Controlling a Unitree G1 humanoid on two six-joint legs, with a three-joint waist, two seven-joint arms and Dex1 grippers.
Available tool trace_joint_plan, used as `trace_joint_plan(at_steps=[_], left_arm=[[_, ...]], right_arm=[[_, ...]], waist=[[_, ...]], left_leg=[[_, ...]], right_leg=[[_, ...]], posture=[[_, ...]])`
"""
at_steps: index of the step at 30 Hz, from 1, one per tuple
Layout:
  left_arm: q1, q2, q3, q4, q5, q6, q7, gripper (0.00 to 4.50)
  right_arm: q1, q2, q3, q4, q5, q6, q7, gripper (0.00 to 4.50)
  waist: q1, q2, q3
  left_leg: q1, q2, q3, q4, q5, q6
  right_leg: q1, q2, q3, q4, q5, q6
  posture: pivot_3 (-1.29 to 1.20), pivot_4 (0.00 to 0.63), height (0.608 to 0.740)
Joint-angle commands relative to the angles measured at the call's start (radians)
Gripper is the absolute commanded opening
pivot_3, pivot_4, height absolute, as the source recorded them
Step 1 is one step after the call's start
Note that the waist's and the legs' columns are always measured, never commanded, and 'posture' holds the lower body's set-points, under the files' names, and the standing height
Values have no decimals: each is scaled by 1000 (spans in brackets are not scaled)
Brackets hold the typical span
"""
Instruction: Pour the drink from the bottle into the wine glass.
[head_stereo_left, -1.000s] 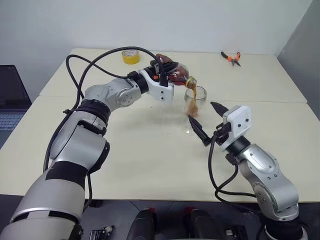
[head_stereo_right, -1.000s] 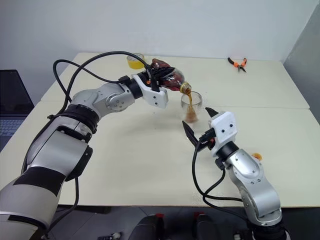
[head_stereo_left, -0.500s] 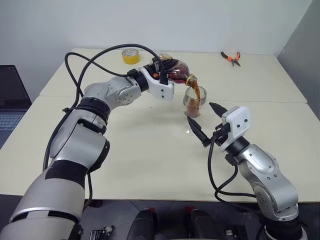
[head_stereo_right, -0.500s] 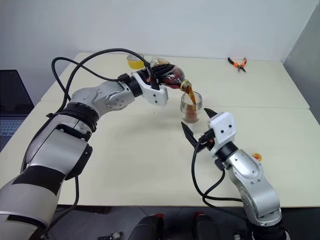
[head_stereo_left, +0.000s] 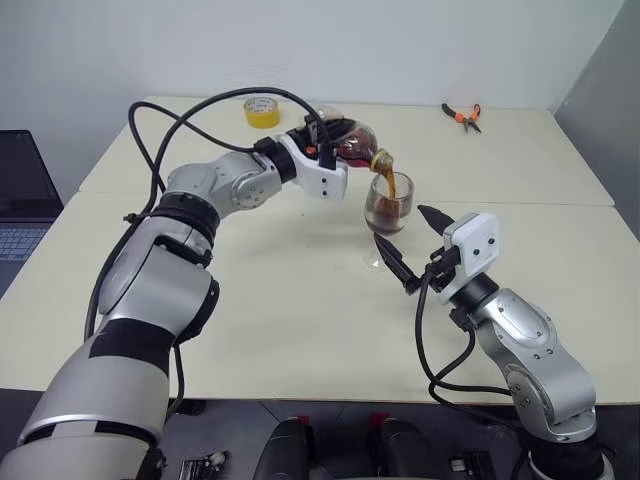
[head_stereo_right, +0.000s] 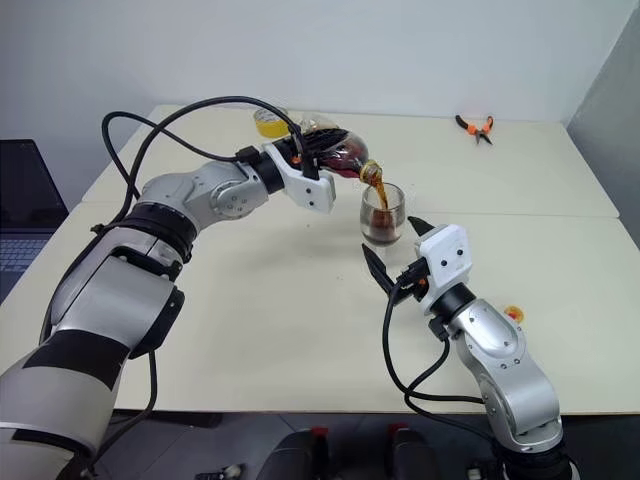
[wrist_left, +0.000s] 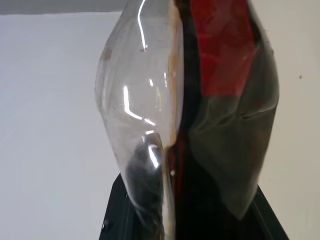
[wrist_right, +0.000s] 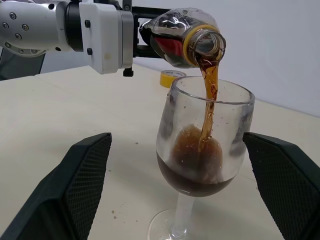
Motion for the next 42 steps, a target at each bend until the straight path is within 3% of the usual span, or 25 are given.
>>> trace_joint_plan(at_steps=[1, 24, 30, 39, 42], left_arm=[[-44, 18, 9, -6, -12, 6, 27, 738], [-27, 14, 32, 0, -49, 3, -7, 738], [9, -23, 98, -11, -170, -27, -127, 738], [56, -35, 127, -47, -242, -54, -213, 738], [87, -57, 186, -50, -337, -40, -287, 738]], right_arm=[[-3, 3, -2, -39, 1, -3, 1, 4500], [-5, 6, 4, -40, 5, -2, 7, 4500], [-6, 8, 7, -38, 7, -5, 10, 4500], [-16, 2, 15, -34, -3, -24, 22, 4500], [-18, -5, 29, -37, -28, -64, 33, 4500]], waist=[[0, 0, 0], [0, 0, 0], [-1, 0, 0], [-1, 0, 0], [-1, 0, 0]], left_leg=[[0, 0, 0, 0, 0, 0], [0, 0, 0, 1, 0, 0], [0, 0, 0, 2, 0, 0], [0, 0, 0, 3, 0, 0], [-1, 0, 0, 4, 0, 0]], right_leg=[[0, 0, 0, 0, 0, 0], [0, 0, 0, 1, 0, 0], [0, 0, 0, 1, 0, 0], [0, 0, 0, 2, 0, 0], [0, 0, 0, 2, 0, 0]], posture=[[0, 150, 740], [0, 150, 740], [0, 150, 740], [0, 150, 740], [0, 150, 740]])
